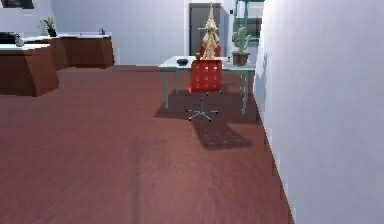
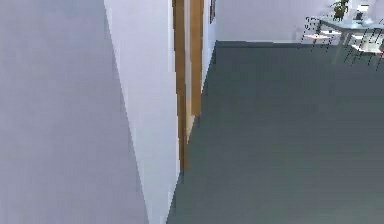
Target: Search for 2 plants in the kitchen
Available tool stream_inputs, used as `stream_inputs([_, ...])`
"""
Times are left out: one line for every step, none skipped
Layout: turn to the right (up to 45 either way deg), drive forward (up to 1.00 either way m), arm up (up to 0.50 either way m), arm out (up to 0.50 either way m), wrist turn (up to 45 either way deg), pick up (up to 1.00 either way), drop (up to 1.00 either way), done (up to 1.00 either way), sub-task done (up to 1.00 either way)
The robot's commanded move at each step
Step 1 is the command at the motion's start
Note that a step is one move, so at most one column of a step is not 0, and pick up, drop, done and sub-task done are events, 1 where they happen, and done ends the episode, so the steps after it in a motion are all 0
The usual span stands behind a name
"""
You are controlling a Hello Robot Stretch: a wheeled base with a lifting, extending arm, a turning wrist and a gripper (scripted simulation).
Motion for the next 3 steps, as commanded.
stream_inputs([0.0,0.05,0.0,0.0,0.0,0.0,0.0,0.0,0.0])
stream_inputs([9.0,0.0,0.0,0.0,0.0,0.0,0.0,0.0,0.0])
stream_inputs([0.0,1.0,0.0,0.0,0.0,0.0,0.0,0.0,0.0])
